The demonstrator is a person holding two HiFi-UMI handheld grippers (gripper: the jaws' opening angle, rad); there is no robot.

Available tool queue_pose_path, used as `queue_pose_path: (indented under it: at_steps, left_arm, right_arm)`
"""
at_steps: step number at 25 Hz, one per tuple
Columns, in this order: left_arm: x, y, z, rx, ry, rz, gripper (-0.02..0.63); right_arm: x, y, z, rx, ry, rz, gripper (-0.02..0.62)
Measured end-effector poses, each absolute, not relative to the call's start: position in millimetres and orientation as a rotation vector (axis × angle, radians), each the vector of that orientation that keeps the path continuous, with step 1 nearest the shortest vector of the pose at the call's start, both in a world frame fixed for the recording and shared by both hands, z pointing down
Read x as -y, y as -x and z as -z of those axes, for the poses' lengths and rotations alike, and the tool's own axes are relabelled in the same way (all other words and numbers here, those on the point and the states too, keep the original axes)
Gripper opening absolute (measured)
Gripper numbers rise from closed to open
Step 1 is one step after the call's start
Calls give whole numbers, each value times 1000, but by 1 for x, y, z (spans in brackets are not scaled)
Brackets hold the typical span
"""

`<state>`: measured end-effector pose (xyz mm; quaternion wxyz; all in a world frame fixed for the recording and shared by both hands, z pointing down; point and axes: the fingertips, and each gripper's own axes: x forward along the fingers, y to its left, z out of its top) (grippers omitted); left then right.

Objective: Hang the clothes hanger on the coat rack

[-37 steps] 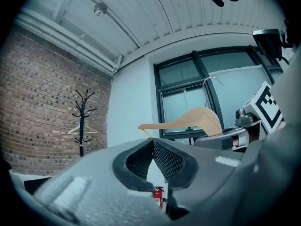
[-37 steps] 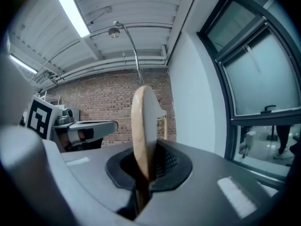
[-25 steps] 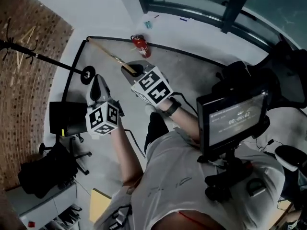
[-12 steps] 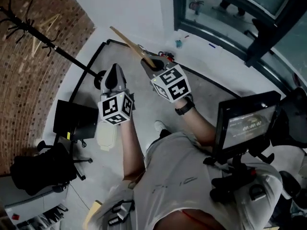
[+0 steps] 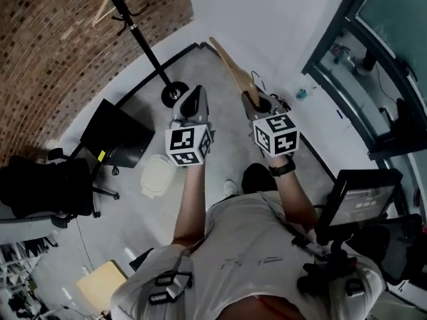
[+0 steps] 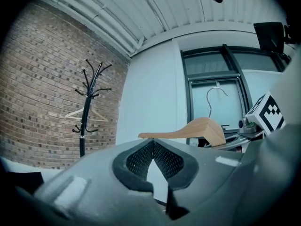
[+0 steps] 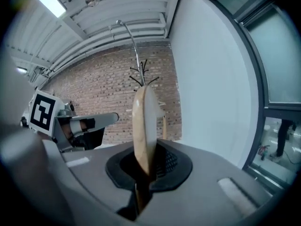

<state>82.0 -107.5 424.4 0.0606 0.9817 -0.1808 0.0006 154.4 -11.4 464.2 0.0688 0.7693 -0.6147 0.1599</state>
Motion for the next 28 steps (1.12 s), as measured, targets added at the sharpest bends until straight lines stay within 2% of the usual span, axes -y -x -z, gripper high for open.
queue_pose_path:
  at_steps: [11, 17, 22, 28]
  left_arm:
    - [267, -98, -446, 863, -2893, -25, -2]
    - [356, -99, -416, 1128, -2857, 22, -1]
    - [395, -118, -414, 1259, -2841, -6, -1]
    - [426, -108, -428, 1306, -2785, -70, -2]
  right_arm:
    - [193, -188, -485, 2131, -2055, -482, 5]
    - [290, -223, -457, 2325, -1717, -350, 5]
    - [342, -240, -450, 2445, -1524, -315, 5]
    - [394, -235, -468, 2536, -1229, -332, 5]
